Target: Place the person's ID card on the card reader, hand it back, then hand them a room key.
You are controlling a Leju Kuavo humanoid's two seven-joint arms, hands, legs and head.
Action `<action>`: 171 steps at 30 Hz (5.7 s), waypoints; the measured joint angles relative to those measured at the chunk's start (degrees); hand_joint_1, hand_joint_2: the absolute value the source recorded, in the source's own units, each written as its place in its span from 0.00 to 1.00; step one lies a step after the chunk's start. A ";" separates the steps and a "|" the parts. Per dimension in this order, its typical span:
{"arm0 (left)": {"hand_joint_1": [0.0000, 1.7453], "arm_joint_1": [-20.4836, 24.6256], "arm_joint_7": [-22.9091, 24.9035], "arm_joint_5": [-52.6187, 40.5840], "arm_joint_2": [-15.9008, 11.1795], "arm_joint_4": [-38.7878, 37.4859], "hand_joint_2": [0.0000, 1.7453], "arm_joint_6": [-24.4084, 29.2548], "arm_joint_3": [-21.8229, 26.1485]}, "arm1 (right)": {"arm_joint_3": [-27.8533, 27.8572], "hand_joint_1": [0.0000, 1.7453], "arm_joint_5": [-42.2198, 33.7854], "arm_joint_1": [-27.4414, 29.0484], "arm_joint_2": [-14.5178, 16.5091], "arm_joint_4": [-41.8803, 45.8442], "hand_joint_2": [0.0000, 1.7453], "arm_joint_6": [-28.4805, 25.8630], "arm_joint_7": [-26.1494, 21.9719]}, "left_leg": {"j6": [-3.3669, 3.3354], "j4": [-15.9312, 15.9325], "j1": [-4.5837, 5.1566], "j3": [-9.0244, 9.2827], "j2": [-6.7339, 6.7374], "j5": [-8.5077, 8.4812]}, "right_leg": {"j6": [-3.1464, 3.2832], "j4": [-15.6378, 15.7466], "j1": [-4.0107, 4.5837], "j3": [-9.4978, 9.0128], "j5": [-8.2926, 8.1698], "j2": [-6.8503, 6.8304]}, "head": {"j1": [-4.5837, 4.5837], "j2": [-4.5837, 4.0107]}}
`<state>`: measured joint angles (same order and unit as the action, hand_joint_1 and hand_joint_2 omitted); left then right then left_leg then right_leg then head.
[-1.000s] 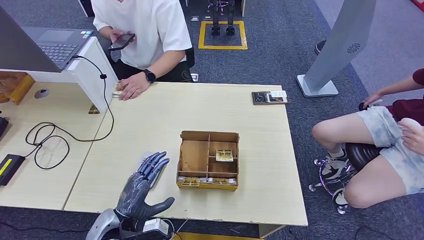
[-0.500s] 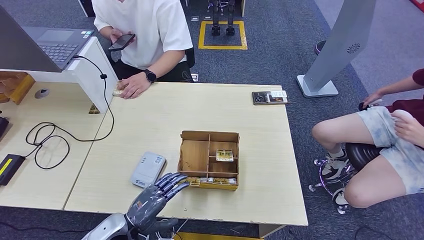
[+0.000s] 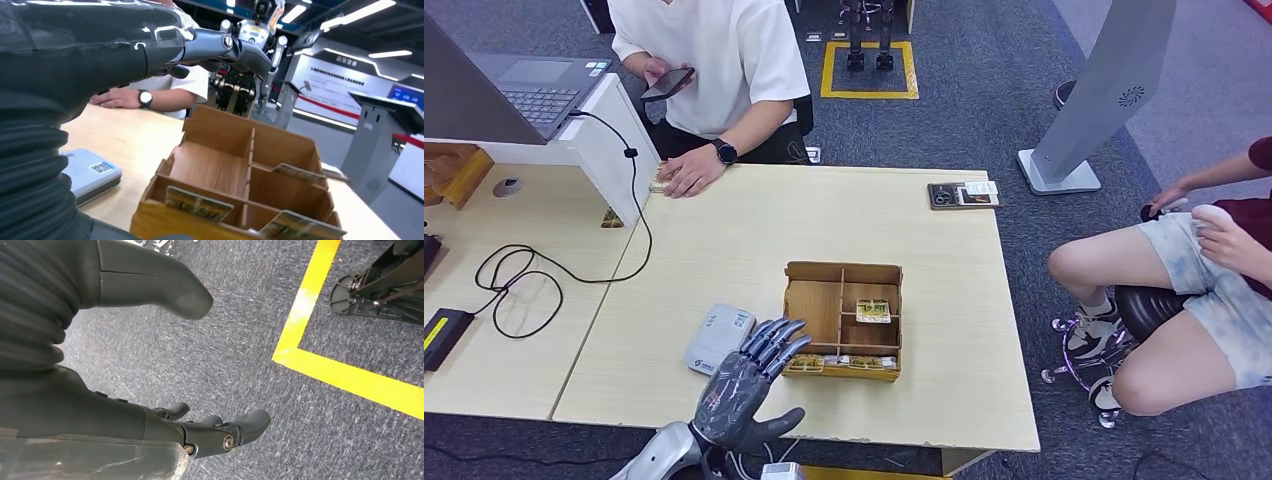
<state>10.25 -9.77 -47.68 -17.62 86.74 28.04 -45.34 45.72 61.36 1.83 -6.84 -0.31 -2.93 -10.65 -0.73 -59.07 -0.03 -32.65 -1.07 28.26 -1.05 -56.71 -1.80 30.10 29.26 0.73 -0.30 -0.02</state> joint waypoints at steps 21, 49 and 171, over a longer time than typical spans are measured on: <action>0.00 2.91 10.31 -13.02 6.25 -5.85 1.00 -0.10 -5.15 | -1.63 0.00 0.72 -0.48 -0.02 0.00 1.00 0.36 0.16 | 0.00 0.00 0.00 0.00 0.00 0.00 | 0.00 0.00 0.00 0.00 0.00 0.00 | -0.01 0.00; 0.00 0.84 23.55 -25.38 12.84 -11.96 1.00 3.35 -2.01 | -1.68 0.00 0.98 -0.69 -0.31 0.00 1.00 -0.08 0.44 | -0.02 -0.01 0.01 -0.01 -0.01 0.03 | 0.00 0.00 0.00 -0.02 0.00 -0.01 | -0.01 0.00; 1.00 19.62 16.31 -2.32 18.07 -24.82 1.00 9.60 13.38 | -2.99 0.00 8.10 -2.55 -0.15 0.00 1.00 -2.55 2.32 | 0.00 -0.02 0.00 -0.01 -0.02 -0.01 | -0.01 -0.04 0.00 -0.02 -0.02 0.00 | -0.01 0.00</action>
<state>29.87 6.55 -50.00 0.45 61.92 37.64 -31.95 42.74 69.46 -0.72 -6.99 -0.31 -5.48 -8.33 -0.73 -59.10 -0.03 -32.66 -1.08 28.24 -1.06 -56.75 -1.79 30.08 29.24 0.73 -0.31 -0.02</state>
